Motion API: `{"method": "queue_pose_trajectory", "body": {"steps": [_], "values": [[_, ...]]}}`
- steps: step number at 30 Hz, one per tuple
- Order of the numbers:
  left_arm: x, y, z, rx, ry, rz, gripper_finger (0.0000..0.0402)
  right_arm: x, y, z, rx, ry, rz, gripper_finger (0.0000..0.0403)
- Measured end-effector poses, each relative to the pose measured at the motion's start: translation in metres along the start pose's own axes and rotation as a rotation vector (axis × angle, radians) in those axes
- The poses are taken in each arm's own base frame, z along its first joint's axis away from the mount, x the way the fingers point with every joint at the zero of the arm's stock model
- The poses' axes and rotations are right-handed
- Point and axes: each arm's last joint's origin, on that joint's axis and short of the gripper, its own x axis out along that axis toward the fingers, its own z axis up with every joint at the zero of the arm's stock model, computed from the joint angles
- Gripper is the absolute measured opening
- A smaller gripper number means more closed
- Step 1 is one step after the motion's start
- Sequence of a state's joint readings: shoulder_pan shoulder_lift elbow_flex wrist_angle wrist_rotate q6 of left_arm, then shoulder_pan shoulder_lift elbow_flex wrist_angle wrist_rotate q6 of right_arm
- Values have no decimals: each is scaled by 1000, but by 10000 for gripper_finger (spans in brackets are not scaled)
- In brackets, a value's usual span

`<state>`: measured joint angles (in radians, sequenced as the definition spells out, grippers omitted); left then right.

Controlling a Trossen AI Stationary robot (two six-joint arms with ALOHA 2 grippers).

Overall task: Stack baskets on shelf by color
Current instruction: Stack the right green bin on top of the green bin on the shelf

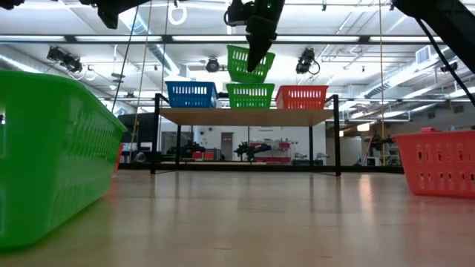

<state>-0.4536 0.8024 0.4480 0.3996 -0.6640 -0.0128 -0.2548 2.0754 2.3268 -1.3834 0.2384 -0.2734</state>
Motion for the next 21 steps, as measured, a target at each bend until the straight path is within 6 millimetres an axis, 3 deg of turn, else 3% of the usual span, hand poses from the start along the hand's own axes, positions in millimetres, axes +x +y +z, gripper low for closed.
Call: {"method": "queue_pose_trajectory", "body": {"steps": [8, 21], "values": [[4, 6, 0, 1, -1, 6, 172, 2, -1, 2, -9, -27, 18, 14], [4, 6, 0, -6, -2, 6, 172, 3, -1, 3, -3, -38, 11, 68]]}}
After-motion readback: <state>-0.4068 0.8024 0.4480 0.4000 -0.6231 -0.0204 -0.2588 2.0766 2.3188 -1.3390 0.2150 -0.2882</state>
